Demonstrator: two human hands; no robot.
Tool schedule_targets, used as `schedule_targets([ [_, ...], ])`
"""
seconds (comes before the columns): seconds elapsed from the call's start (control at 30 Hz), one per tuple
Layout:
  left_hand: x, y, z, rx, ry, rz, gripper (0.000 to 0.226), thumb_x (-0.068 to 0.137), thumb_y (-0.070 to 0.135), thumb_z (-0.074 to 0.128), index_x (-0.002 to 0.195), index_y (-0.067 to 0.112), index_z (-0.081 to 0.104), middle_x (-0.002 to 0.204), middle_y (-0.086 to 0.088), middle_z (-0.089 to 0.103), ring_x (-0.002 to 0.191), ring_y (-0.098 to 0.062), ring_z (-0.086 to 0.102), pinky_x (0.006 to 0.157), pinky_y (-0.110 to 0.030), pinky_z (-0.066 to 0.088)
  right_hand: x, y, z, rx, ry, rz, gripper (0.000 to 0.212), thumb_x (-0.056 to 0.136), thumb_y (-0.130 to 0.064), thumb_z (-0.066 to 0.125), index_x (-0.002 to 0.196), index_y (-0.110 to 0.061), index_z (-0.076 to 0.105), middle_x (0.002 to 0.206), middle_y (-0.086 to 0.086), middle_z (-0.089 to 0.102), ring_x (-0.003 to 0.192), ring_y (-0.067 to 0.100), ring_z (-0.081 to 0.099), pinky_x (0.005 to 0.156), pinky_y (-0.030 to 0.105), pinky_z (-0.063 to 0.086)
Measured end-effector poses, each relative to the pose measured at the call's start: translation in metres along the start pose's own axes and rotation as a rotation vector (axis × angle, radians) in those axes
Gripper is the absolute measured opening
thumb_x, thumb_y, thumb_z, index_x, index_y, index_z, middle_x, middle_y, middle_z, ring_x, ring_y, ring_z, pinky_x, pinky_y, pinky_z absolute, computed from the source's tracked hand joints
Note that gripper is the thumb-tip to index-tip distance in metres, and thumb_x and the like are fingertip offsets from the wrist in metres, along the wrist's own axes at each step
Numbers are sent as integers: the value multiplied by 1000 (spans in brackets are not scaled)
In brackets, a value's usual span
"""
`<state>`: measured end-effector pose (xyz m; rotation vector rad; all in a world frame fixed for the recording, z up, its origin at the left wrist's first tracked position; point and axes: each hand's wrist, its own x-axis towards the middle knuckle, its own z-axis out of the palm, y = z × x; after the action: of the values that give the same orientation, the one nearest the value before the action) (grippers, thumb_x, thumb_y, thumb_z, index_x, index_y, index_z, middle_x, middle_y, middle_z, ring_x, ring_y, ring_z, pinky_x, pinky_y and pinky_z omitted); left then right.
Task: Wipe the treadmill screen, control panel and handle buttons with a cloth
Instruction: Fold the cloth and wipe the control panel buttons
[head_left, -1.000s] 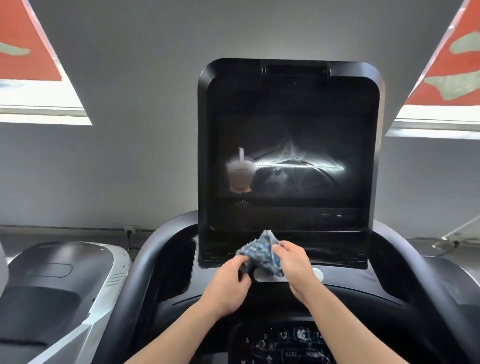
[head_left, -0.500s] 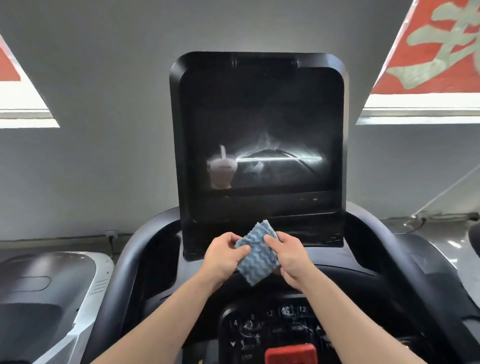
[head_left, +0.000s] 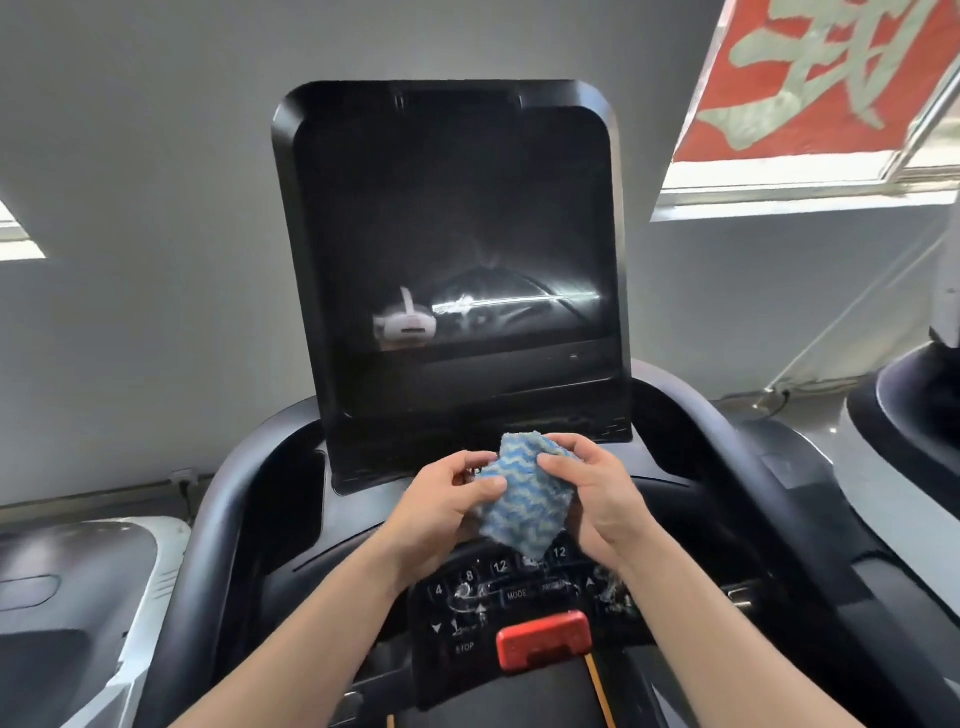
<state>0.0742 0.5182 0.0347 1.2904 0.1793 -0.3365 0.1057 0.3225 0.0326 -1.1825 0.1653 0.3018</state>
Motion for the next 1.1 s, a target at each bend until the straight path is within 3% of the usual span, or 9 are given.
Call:
schedule_targets([
  [0.17, -24, -5, 29, -147, -145, -36, 24, 92, 15, 75, 113, 7, 66, 109, -16, 70, 99, -35, 68, 86, -54, 58, -24, -3, -27, 14, -83, -41, 24, 91, -12, 72, 114, -8, 73, 116, 25, 75, 100, 34, 72, 99, 54, 56],
  [0.3, -34, -26, 72, -192, -174, -80, 17, 96, 15, 70, 110, 7, 71, 109, -21, 68, 93, -33, 66, 84, -46, 56, -44, 6, -58, -174, 20, -56, 29, 95, -20, 76, 121, -13, 66, 110, 20, 77, 94, 28, 75, 90, 47, 59],
  [0.47, -39, -64, 134, -14, -36, 21, 26, 83, 15, 81, 105, 5, 71, 110, -25, 73, 95, -31, 69, 87, -47, 57, -80, 12, -104, -381, 186, -55, 34, 89, -54, 77, 93, -21, 68, 90, 13, 76, 74, 19, 72, 73, 43, 62],
  [0.6, -54, -73, 173, 13, 77, 33, 34, 89, 3, 80, 119, 6, 64, 95, -13, 73, 83, -24, 70, 67, -35, 58, -111, -2, -126, -200, -63, 132, 60, 98, -70, 55, 105, -17, 81, 82, 25, 73, 68, 41, 65, 66, 50, 51],
  [0.73, -72, -78, 193, 48, 190, 63, 16, 100, 15, 70, 109, 3, 66, 97, -17, 71, 83, -26, 66, 65, -35, 56, -130, -7, -137, -274, -185, 51, 61, 90, -68, 67, 104, -9, 78, 81, 17, 71, 68, 39, 63, 69, 49, 54],
  [0.83, -89, -81, 199, 15, 232, 55, 26, 100, 24, 71, 102, -1, 62, 93, -20, 64, 80, -30, 61, 63, -39, 56, -145, -8, -141, -507, -266, -14, 56, 108, -49, 51, 115, 5, 62, 86, 24, 75, 72, 47, 67, 71, 55, 57],
  [0.9, -98, -83, 198, 21, 239, 69, 16, 98, 19, 73, 91, 7, 65, 90, -18, 62, 81, -31, 62, 67, -39, 57, -155, -11, -145, -519, -308, -22, 44, 112, -35, 46, 119, 7, 60, 90, 27, 73, 74, 40, 68, 72, 53, 59],
  [1.03, -114, -85, 189, -142, 204, 82, 22, 80, 17, 76, 74, 18, 55, 83, -17, 51, 76, -29, 55, 71, -45, 53, -163, -18, -151, -236, -308, 65, 43, 112, -32, 45, 118, -1, 74, 109, 29, 75, 105, 53, 71, 96, 67, 55],
  [1.1, -119, -82, 182, -271, 206, 94, 24, 78, 12, 71, 74, 18, 49, 76, -14, 47, 67, -26, 52, 66, -42, 50, -164, -25, -154, -20, -233, 153, 46, 111, -34, 44, 121, -1, 75, 119, 28, 74, 113, 47, 71, 106, 64, 51],
])
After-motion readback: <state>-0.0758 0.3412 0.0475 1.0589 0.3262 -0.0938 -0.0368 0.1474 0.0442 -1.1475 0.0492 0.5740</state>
